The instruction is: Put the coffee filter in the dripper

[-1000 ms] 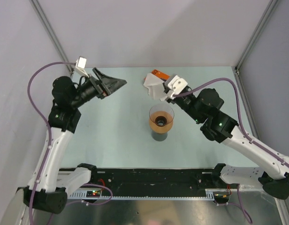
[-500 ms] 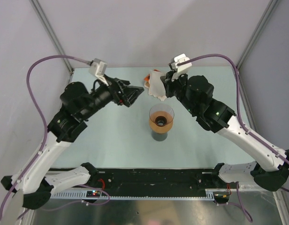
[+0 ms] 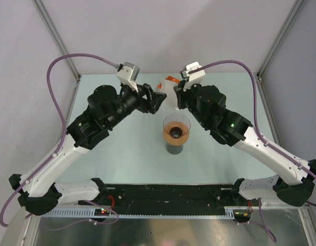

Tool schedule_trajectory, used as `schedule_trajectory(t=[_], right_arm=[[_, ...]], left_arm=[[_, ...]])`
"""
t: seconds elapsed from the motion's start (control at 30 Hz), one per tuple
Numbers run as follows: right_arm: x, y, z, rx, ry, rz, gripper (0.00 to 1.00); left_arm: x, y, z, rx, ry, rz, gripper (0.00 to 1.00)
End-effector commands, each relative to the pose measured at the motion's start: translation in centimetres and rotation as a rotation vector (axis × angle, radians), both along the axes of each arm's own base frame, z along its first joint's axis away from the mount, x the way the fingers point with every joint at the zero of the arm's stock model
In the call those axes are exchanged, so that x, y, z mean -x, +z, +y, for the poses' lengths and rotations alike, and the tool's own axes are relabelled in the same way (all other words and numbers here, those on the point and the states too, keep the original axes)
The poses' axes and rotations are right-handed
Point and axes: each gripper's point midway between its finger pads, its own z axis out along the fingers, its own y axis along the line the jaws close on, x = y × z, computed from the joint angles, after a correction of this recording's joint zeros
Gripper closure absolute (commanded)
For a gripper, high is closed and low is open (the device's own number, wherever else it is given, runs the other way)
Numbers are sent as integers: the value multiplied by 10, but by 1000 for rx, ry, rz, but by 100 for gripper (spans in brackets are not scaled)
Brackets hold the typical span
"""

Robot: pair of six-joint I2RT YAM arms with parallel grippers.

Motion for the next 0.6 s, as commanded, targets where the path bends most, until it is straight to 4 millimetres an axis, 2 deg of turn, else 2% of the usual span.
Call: schedule_trajectory(t=[0.0, 0.13, 0.3, 0.37, 0.43, 0.47, 0.5, 0.57], right_arm=[[1, 28, 1, -86, -15, -40, 98], [2, 27, 2, -81, -3, -37, 98], [3, 29, 3, -87, -3, -42, 98], [3, 29, 3, -86, -1, -40, 98], [3, 28, 2, -84, 3, -39, 94], [3, 27, 2, -83, 6, -38, 84], [3, 27, 0, -81, 8, -37, 73], [5, 25, -2, -79, 29, -26, 48]], left_arm=[[-12, 16, 8, -19, 79, -59, 29], [-19, 13, 8, -55, 106, -61, 48], [-23, 9, 6, -70, 118, -45, 58], [-23, 9, 4, -64, 112, -34, 66], [-22, 9, 2, -54, 103, -25, 82], [-21, 9, 2, -47, 101, -21, 91], [-20, 10, 2, -37, 99, -17, 96], [-17, 14, 0, -20, 83, -12, 99]])
